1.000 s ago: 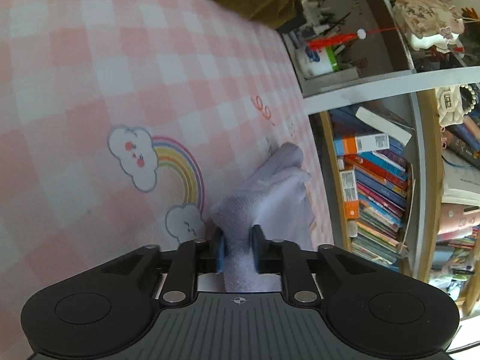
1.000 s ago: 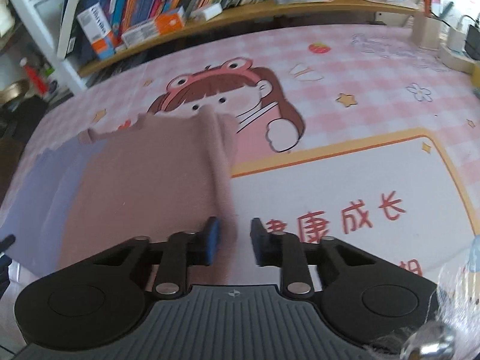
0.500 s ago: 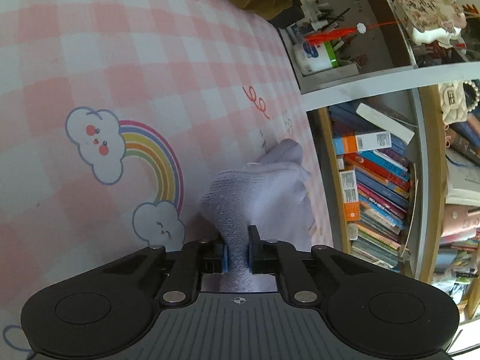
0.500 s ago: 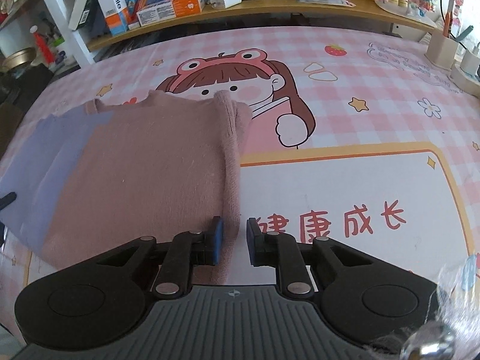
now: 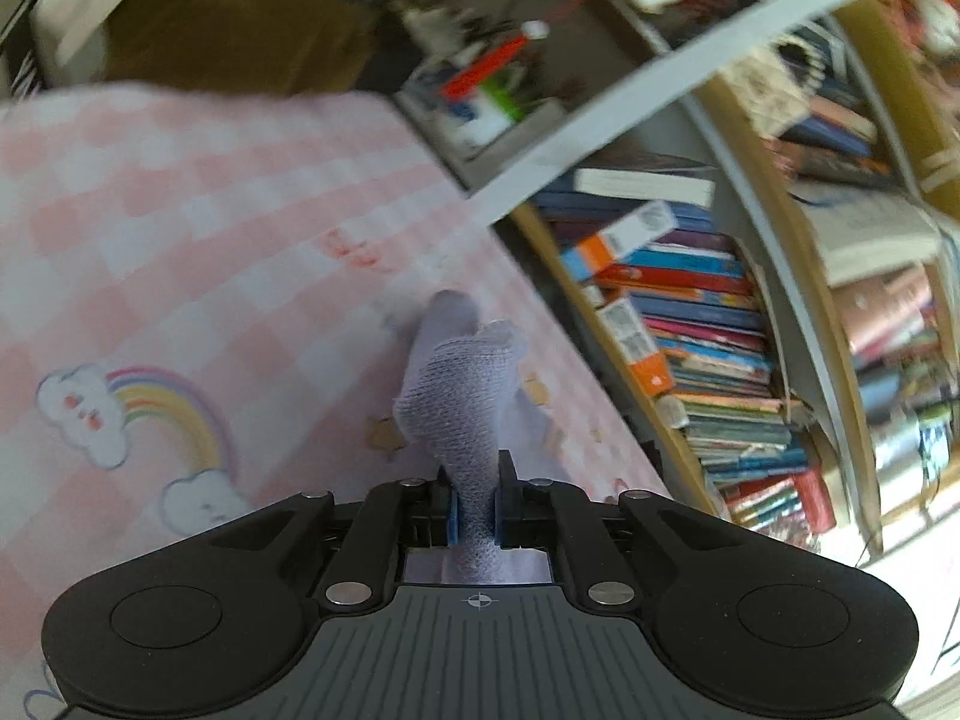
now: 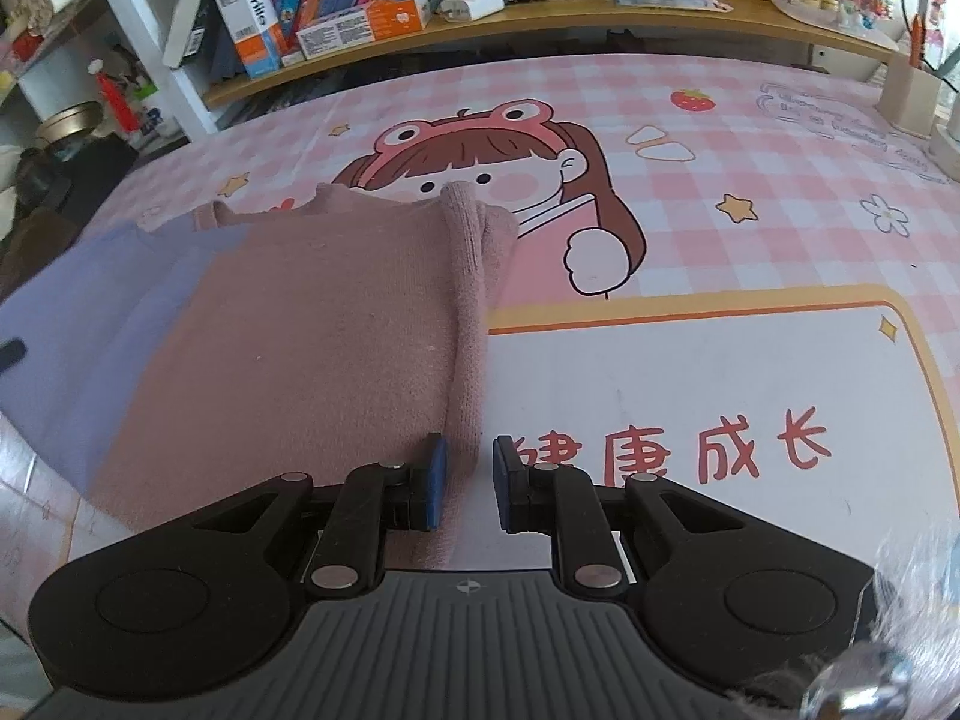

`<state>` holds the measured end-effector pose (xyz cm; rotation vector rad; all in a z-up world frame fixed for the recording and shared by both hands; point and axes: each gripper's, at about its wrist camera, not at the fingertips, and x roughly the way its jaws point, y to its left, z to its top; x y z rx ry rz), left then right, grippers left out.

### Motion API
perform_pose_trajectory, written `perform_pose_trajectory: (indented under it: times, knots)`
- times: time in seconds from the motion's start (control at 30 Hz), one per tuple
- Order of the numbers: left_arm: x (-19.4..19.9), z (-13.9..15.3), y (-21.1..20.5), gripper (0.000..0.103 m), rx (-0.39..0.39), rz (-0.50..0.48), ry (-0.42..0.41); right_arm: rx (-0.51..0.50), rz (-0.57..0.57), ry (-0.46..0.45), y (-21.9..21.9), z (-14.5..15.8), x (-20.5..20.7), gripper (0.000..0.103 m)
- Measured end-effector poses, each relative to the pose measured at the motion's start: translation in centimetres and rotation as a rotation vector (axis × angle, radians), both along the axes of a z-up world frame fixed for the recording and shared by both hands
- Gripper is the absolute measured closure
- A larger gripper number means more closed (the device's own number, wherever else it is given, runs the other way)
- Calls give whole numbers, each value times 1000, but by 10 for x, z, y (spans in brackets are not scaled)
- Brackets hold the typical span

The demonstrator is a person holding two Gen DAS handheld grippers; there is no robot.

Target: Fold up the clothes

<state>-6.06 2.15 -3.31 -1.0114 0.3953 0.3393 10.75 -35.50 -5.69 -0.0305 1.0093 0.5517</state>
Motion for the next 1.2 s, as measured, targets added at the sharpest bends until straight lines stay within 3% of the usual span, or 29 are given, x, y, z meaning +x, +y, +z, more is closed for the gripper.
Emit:
perform_pose_trajectory:
  times: [0.3, 0.67, 0.87, 1.0, 1.1, 1.2]
  knots:
    - [12, 50, -55, 95, 188, -20, -49, 88, 105, 23, -17, -3, 11, 87]
    - [36, 102, -161, 95, 535, -168, 49, 150, 248, 35, -28, -5, 27, 88]
    - [67, 98, -254, 94, 798, -386, 203, 187, 308, 51, -31, -7, 36, 88]
    - [95, 55, -319, 88, 1008, -610, 448, 206, 329, 63, -33, -8, 40, 88]
    - [103, 29, -347, 85, 1158, -677, 557, 215, 336, 69, -35, -8, 42, 88]
    - [105, 26, -349, 84, 1174, -670, 577, 224, 340, 73, -36, -8, 43, 88]
